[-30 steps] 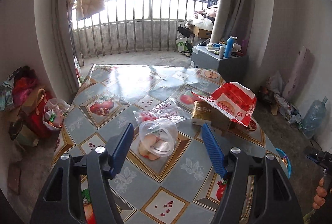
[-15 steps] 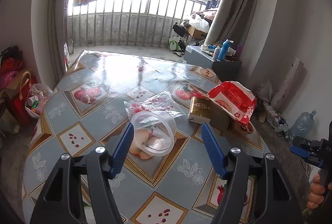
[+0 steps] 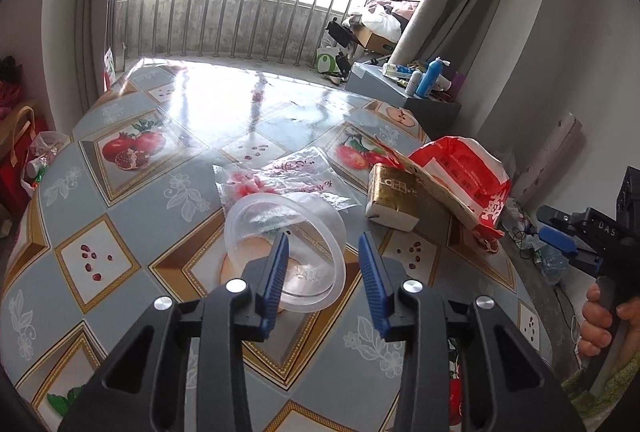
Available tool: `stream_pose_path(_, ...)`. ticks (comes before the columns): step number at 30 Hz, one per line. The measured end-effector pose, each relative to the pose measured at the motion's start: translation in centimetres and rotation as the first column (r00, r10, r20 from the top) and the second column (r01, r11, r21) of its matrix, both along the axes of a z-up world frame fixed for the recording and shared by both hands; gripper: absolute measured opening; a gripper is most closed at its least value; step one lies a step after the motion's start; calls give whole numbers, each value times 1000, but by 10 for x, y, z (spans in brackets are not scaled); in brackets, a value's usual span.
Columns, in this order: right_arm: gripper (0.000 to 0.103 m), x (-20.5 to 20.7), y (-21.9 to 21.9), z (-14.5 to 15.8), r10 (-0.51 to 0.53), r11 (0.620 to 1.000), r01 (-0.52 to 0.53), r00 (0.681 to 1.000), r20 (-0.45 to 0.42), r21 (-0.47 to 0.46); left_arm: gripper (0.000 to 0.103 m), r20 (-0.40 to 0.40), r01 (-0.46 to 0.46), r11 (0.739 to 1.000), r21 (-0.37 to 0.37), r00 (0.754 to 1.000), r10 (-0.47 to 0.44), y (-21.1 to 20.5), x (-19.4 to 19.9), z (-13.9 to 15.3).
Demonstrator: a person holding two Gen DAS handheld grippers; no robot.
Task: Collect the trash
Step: 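Grasp the red-white snack bag with the right tool while the left tool grasps the clear cup rim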
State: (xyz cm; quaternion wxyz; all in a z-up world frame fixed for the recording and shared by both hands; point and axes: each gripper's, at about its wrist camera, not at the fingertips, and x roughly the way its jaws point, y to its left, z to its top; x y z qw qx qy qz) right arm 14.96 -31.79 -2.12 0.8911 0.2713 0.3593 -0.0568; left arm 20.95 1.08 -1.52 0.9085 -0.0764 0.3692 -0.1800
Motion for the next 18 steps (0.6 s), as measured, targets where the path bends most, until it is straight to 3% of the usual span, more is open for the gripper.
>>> stream_pose_path(12,58,34,-9,-31,-22,999,21,999,-30,-30,8,-44,31,1000,-4,999,-31,-11,15,-17)
stream_pose_path(18,52,44,-7,-39,7,999,-9,998,-55,-36,6,-60,26,1000,-14,998,-27,-8,16,-19)
